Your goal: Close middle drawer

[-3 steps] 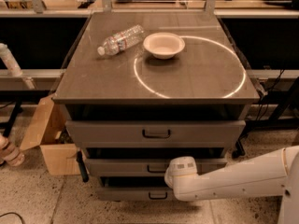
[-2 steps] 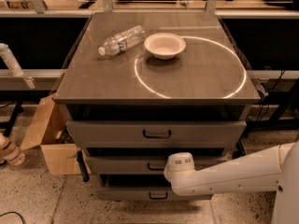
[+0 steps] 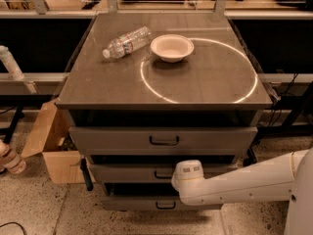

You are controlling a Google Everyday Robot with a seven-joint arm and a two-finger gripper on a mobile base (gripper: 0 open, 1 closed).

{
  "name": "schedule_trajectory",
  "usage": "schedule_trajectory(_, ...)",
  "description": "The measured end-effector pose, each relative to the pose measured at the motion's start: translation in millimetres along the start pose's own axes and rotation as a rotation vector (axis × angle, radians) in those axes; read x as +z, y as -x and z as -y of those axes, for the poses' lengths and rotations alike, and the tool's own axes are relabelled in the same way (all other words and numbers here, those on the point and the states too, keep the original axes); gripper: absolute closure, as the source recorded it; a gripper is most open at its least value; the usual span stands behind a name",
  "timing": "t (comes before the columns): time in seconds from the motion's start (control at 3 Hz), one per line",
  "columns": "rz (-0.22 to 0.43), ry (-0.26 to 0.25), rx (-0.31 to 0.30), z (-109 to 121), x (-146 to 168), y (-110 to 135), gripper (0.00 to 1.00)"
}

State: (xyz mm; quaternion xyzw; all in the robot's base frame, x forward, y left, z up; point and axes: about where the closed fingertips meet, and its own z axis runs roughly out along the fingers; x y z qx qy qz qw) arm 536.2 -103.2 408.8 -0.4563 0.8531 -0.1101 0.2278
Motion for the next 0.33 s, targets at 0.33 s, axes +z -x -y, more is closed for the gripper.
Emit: schedule_trajectory(0.33,0.000,0.000,0.000,0.0,0.0,0.0,0.51)
